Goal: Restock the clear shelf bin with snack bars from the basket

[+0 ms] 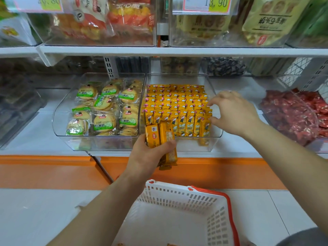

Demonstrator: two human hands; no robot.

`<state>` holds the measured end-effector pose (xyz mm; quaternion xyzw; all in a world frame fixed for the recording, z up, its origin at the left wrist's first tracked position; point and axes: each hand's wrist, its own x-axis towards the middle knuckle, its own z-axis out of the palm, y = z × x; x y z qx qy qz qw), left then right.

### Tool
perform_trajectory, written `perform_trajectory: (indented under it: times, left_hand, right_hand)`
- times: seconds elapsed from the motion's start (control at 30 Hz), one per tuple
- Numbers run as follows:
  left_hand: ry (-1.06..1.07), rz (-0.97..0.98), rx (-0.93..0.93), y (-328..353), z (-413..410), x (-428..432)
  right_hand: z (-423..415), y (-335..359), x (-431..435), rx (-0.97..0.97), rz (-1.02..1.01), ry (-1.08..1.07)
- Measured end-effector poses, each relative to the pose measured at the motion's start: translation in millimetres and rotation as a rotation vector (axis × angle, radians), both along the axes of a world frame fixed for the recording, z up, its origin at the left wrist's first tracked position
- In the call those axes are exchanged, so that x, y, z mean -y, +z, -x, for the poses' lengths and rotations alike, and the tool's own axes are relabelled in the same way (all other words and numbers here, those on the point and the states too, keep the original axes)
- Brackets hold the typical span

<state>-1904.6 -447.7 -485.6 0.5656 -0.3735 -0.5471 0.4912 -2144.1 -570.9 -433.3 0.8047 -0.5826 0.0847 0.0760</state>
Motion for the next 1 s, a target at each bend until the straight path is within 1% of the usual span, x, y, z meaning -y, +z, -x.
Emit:
perform_trajectory:
  times: [0.03, 0.07, 0.1, 0.13, 0.2, 0.23, 0.27, 0.33, 0.47, 0.57, 0.67, 0.73, 0.87, 0.9, 1.0]
  left_hand:
    - [-0.008, 0.002, -0.005, 1.2, 1.1, -1.2]
    - [-0.019, 0.006, -0.012, 2.2, 2.4, -2.6]
    - [-0.029, 0.009, -0.019, 3.4, 4.1, -4.5]
    - [-0.038, 0.009, -0.022, 4.6, 6.0, -6.5]
    - [-0.059, 0.015, -0.006, 5.5, 9.7, -11.0]
    - [-0.073, 0.024, 0.003, 5.5, 11.3, -13.4]
    - [-0.090, 0.034, 0.007, 6.0, 12.6, -16.3]
    - [-0.115, 0.049, 0.016, 8.2, 14.3, -22.8]
    - [-0.104, 0.078, 0.119, 7.3, 15.9, -30.7]
    - [-0.130, 0.096, 0.103, 8.2, 17.8, -36.2]
    - [-0.144, 0.084, 0.058, 9.5, 19.1, -38.9]
    - [-0.129, 0.101, 0.088, 7.6, 19.9, -39.0]
    - [-0.121, 0.137, 0.149, 5.1, 22.8, -40.3]
    - [-0.116, 0.130, 0.128, 5.3, 22.7, -39.7]
    - [-0.101, 0.093, 0.073, 8.4, 19.7, -36.3]
  right_hand:
    - [-0.9, 3.0, -11.3, 0.068, 0.059, 0.030]
    - [-2.7, 4.8, -24.1, 0.178, 0.072, 0.074]
    - [-6.7, 5.6, -38.1, 0.334, 0.012, 0.120]
    - [-12.8, 5.2, -53.1, 0.517, -0.126, 0.159]
    - [-28.1, 1.0, -81.4, 0.880, -0.494, 0.223]
    - [-34.6, -2.3, -92.0, 1.009, -0.628, 0.225]
    - [-39.8, -5.4, -99.2, 1.091, -0.715, 0.213]
    - [-46.4, -8.1, -105.7, 1.162, -0.784, 0.179]
    - [-52.4, -8.1, -105.7, 1.165, -0.852, 0.120]
    - [-52.1, -10.2, -103.6, 1.155, -0.842, 0.095]
    - [-49.6, -9.0, -99.6, 1.226, -0.835, 0.058]
    - [-51.8, -8.9, -101.2, 1.243, -0.838, 0.072]
    - [-59.5, -14.9, -103.0, 1.196, -0.813, 0.034]
    - [-59.1, -15.6, -100.7, 1.237, -0.836, 0.026]
    - [-52.6, -13.2, -91.3, 1.509, -0.946, -0.011]
